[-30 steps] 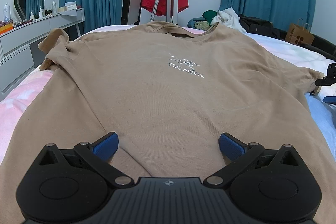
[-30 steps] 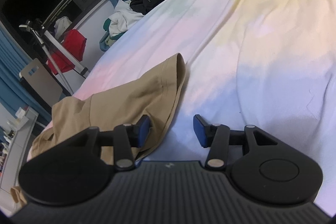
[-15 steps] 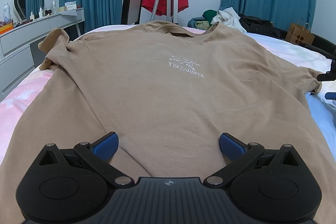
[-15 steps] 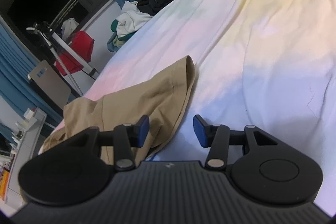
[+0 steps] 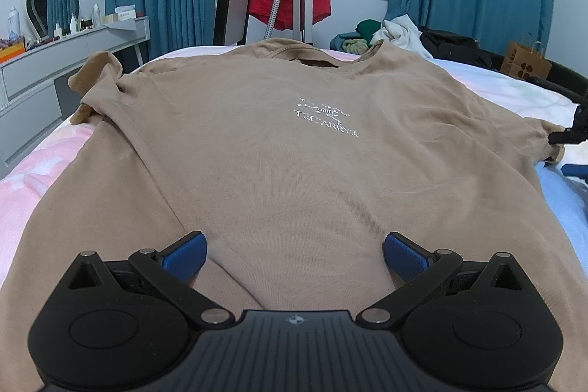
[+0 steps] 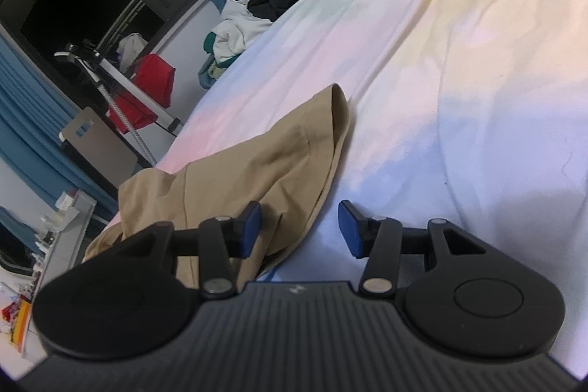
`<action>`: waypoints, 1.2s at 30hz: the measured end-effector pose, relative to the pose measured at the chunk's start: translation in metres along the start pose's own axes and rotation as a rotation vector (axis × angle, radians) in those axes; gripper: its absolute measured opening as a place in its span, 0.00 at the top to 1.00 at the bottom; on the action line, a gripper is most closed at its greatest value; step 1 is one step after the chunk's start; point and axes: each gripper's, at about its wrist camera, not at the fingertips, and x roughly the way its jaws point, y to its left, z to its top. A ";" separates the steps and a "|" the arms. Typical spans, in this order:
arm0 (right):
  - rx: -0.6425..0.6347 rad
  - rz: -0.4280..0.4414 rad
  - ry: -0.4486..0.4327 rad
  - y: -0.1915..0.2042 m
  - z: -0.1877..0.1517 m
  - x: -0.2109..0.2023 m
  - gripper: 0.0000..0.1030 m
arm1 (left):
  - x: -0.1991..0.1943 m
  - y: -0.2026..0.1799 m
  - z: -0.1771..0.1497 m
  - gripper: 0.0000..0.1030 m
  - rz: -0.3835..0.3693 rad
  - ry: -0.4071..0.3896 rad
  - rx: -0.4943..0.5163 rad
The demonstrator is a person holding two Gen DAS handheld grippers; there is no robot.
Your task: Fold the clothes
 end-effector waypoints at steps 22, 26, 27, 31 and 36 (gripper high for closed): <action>-0.334 -0.012 -0.165 0.091 0.027 0.004 0.94 | -0.032 0.022 0.059 0.00 -0.017 -0.052 0.023; -0.475 0.018 -0.218 0.157 0.021 -0.020 0.94 | -0.056 0.050 0.084 0.00 -0.040 -0.103 -0.051; -0.510 0.030 -0.228 0.175 0.017 -0.026 0.94 | -0.061 0.059 0.091 0.00 -0.034 -0.115 -0.067; -0.644 0.080 -0.228 0.249 -0.014 -0.028 0.94 | -0.077 0.102 0.113 0.00 -0.010 -0.153 -0.148; -0.803 0.113 -0.138 0.317 -0.089 0.009 0.94 | -0.084 0.151 0.121 0.00 0.036 -0.176 -0.241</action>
